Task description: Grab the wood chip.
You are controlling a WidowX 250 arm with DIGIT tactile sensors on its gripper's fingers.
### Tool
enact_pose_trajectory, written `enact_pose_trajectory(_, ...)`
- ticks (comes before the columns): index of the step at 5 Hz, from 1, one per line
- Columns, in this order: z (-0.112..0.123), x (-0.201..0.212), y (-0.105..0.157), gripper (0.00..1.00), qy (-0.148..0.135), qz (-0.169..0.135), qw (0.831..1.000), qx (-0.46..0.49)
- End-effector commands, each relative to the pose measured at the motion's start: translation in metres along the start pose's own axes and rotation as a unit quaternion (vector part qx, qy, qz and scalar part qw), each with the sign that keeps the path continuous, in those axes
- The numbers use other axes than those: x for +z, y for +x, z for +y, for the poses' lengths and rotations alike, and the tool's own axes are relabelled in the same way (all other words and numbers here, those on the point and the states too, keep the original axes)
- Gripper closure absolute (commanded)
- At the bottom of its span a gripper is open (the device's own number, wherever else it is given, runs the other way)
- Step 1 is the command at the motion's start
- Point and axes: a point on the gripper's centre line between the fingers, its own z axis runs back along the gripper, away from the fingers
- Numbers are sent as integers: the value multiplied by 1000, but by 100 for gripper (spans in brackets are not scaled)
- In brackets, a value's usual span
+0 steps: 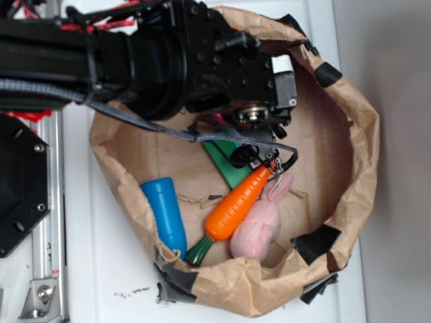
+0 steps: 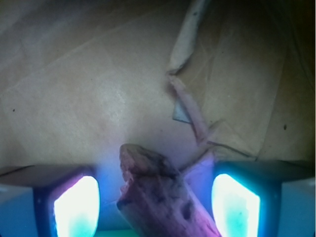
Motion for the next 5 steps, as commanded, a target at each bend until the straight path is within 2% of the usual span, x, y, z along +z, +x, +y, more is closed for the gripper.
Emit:
enact_pose_trajectory(1,3,-17,-13,0,7,25,1000,-18)
enact_pose_trajectory(3,3,-34,-23,0,32,40,998,-44)
enact_pose_trajectory(4,4,-41,-28,100,27,49,997,-55)
enact_pose_trajectory(5,3,-34,-25,100,19,43,997,-57)
